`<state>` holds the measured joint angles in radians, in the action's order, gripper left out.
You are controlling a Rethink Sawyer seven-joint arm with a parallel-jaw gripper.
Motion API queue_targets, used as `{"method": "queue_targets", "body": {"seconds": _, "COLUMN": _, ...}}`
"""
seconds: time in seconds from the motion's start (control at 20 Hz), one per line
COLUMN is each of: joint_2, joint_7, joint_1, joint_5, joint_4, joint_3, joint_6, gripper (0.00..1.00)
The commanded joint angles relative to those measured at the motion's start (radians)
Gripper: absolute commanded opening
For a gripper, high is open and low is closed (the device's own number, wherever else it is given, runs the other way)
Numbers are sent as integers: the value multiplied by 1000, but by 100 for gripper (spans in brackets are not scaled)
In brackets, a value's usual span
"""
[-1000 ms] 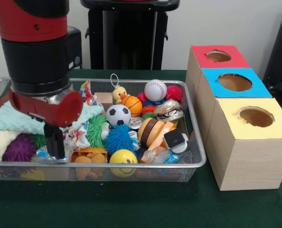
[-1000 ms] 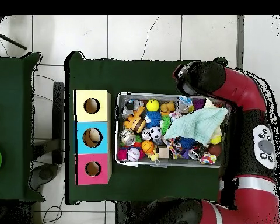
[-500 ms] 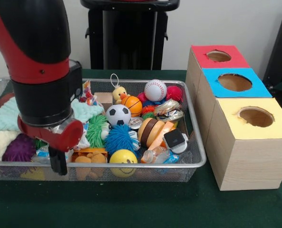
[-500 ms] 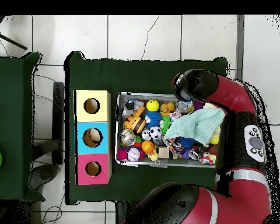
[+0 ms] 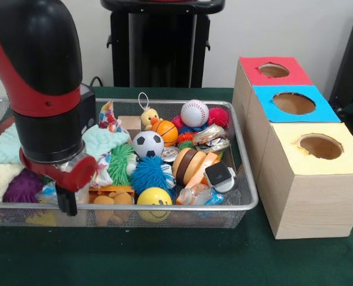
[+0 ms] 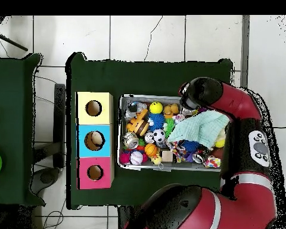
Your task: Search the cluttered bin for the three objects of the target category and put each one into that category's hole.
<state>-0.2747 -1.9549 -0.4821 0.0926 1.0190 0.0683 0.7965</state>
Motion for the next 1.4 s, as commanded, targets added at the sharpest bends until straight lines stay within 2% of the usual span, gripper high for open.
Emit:
{"method": "queue_targets", "body": {"seconds": 0.05, "joint_2": -100, "joint_7": -144, "joint_1": 10, "joint_5": -41, "joint_4": 146, "joint_3": -8, "joint_6": 37, "gripper": 0}}
{"method": "queue_targets", "body": {"seconds": 0.3, "joint_2": -167, "joint_7": -112, "joint_1": 13, "joint_5": -49, "joint_4": 158, "joint_3": -18, "joint_6": 112, "gripper": 0}}
{"method": "queue_targets", "body": {"seconds": 0.45, "joint_2": -174, "joint_7": -99, "joint_1": 13, "joint_5": -52, "joint_4": 149, "joint_3": -17, "joint_6": 130, "gripper": 0}}
{"method": "queue_targets", "body": {"seconds": 0.8, "joint_2": -136, "joint_7": -92, "joint_1": 12, "joint_5": -43, "joint_4": 133, "joint_3": -13, "joint_6": 96, "gripper": 0}}
{"method": "queue_targets", "body": {"seconds": 1.1, "joint_2": -92, "joint_7": -81, "joint_1": 10, "joint_5": -48, "joint_4": 116, "joint_3": -3, "joint_6": 127, "gripper": 0}}
{"method": "queue_targets", "body": {"seconds": 1.4, "joint_2": -48, "joint_7": -116, "joint_1": 4, "joint_5": -82, "joint_4": 124, "joint_3": 22, "joint_6": 70, "gripper": 0}}
